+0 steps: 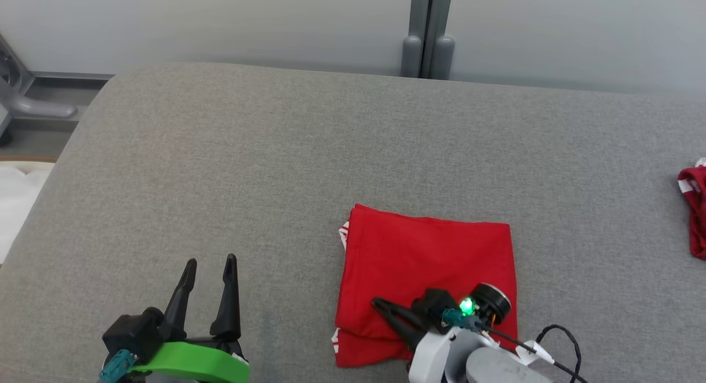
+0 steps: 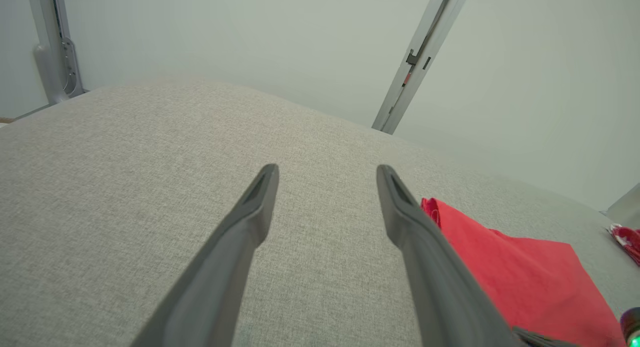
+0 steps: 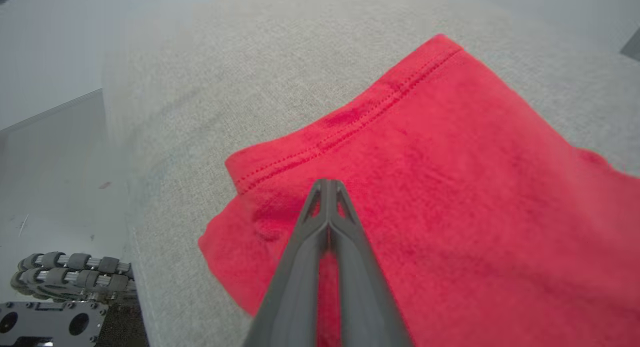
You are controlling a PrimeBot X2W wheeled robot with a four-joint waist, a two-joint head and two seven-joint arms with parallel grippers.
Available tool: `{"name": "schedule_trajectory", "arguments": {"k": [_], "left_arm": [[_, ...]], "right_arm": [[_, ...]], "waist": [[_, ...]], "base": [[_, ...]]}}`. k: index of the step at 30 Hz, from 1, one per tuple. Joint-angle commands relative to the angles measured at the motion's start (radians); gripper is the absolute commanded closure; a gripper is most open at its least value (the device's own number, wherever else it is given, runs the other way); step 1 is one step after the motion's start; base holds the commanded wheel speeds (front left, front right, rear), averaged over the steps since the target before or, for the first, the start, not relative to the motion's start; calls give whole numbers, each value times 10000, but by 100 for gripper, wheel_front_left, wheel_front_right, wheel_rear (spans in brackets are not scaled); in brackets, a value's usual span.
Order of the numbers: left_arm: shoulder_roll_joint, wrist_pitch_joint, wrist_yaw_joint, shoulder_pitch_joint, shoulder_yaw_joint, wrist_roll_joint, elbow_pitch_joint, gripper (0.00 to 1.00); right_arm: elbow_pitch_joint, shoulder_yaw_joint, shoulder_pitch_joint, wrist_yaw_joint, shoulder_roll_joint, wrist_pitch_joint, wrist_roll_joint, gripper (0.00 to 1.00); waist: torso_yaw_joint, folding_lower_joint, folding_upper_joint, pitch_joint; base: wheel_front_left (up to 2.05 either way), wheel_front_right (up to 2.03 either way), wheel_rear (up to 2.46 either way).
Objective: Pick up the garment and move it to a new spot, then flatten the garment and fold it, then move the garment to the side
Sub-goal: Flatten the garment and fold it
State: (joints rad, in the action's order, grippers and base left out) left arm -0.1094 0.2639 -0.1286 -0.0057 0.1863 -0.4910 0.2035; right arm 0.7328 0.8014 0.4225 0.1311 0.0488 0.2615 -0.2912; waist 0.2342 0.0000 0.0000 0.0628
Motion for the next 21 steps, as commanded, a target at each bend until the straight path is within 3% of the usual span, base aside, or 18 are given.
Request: {"name": "schedule_trajectory", "arguments": {"k": [1,3,4,6,7,9,21], "left_arm": [[18,0,-37,-85,-46,84,-65,0],[15,0,-37,-122,-6,145,-124,0],[18,0,-37,-175,58,213,-178,0],[3,0,-37,-241,153,357,-224,0],[5,1,-37,-254,197,404,-233,0],[60,1,-37,-305,228,503,-297,0],[350,1,-37,113,-160,966,-148,0]], "right_arm": [[-261,-216,112,-11,37,36,-12,100],[-679,-602,66,-11,43,38,95,96],[-1128,-1089,-80,-11,43,40,208,73],[-1545,-1647,-266,-11,43,40,366,55],[-1727,-1911,-356,-11,43,40,439,22],[-2151,-2642,-555,-11,43,41,644,0],[-3399,-6196,-2154,-11,36,41,1080,0]], "waist": [[-183,0,0,-126],[-340,0,0,-229],[-503,0,0,-342],[-679,0,0,-466],[-762,0,0,-525],[-968,0,0,-633],[-1863,0,0,-1011]], "base": [[0,0,0],[0,0,0],[0,0,0],[0,0,0],[0,0,0],[0,0,0],[0,0,0]]}}
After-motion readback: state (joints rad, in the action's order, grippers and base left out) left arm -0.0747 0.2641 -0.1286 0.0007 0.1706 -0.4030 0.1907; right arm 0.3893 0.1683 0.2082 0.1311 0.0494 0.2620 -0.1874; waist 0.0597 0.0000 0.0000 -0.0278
